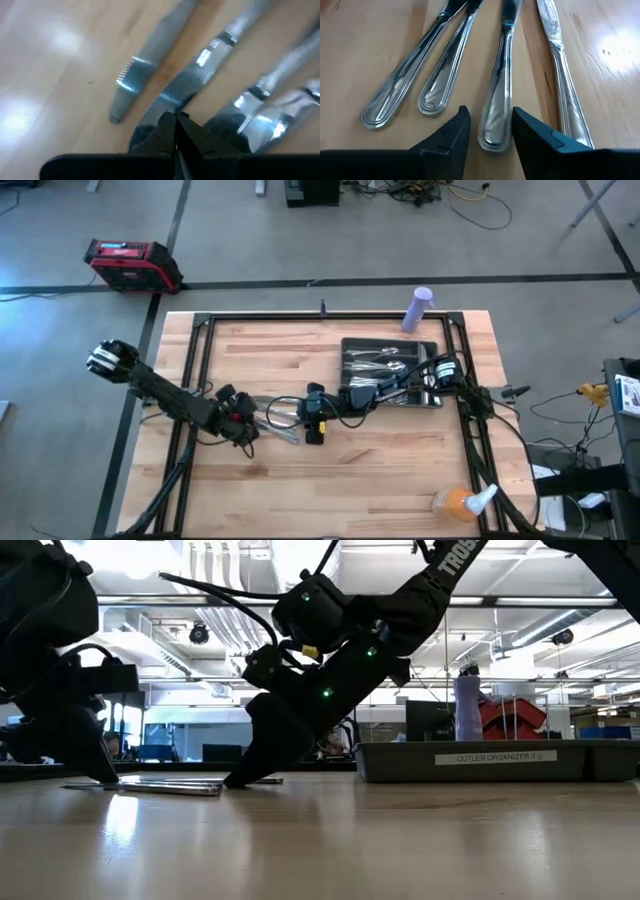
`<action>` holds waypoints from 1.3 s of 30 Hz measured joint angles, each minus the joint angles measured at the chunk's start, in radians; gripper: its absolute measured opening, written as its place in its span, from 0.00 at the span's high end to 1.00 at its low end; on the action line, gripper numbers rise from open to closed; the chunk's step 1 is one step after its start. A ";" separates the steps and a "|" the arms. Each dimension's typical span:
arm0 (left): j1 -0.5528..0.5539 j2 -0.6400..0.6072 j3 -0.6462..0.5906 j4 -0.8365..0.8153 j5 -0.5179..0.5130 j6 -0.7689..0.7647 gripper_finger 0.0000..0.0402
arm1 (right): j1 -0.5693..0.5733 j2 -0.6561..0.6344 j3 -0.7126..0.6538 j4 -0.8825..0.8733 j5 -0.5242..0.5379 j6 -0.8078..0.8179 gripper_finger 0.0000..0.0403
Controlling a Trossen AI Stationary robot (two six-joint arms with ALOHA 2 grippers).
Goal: Sort silverware
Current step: Put the silver knife into the gray silverware tray
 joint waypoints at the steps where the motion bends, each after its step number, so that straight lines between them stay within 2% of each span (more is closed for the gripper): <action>1: -0.004 -0.013 0.013 -0.008 0.021 0.017 1.00 | 0.000 0.000 0.000 -0.002 0.001 0.005 0.67; 3: -0.010 -0.043 0.036 -0.015 0.021 0.053 1.00 | 0.000 0.000 0.000 -0.004 0.001 0.016 0.67; 7: -0.007 -0.095 0.042 -0.030 -0.061 0.077 1.00 | 0.000 0.000 0.000 -0.006 0.002 0.023 0.69; 11: -0.007 -0.109 0.042 -0.049 -0.065 0.056 1.00 | 0.000 0.002 -0.001 -0.006 0.000 0.023 0.73; 19: -0.007 -0.103 0.042 -0.038 0.071 0.036 1.00 | 0.000 0.013 -0.001 -0.003 -0.001 0.021 0.77; 24: -0.007 -0.081 0.026 -0.029 0.080 0.019 1.00 | -0.002 0.014 -0.002 0.001 -0.001 0.011 0.76; 32: -0.006 -0.010 -0.066 0.101 -0.023 -0.032 1.00 | -0.005 0.015 -0.008 0.002 -0.009 0.004 0.74; 39: -0.006 -0.009 -0.084 0.148 -0.024 -0.032 1.00 | -0.031 0.015 -0.008 -0.016 -0.084 0.039 0.82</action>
